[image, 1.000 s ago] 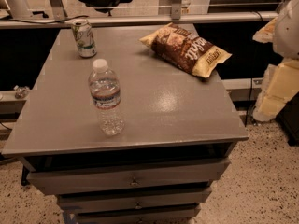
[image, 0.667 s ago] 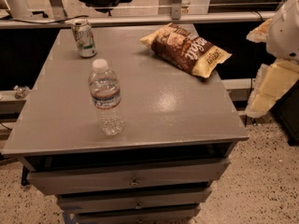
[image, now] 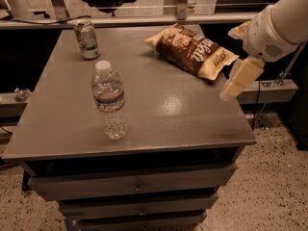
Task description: Move brown chip bag near water bottle
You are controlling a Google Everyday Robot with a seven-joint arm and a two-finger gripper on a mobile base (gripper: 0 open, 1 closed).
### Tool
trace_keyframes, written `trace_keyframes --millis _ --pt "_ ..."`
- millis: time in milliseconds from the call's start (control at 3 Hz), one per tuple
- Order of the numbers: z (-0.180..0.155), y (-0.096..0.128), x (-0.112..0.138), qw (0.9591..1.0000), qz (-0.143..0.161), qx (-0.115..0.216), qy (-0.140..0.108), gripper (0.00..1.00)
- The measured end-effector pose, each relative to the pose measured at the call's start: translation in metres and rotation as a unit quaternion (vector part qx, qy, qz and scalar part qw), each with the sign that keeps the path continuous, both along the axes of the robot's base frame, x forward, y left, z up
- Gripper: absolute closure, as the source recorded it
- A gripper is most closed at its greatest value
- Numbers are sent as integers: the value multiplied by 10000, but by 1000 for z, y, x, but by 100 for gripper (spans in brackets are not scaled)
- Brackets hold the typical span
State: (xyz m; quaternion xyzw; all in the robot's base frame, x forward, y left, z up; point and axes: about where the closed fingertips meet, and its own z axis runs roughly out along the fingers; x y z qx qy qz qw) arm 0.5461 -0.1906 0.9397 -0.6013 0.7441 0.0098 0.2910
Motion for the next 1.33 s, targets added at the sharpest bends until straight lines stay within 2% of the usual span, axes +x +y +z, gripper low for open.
trace_keyframes --millis 333,667,1000,1333 --pt "-20 -5 55 9985 -300 407 -193 0" --pt "-40 -12 108 9938 -764 756 -287 0" --pt "-58 -13 153 9863 -1188 1112 -271 0" --pt "-72 -4 185 9782 -1526 1400 -169 0"
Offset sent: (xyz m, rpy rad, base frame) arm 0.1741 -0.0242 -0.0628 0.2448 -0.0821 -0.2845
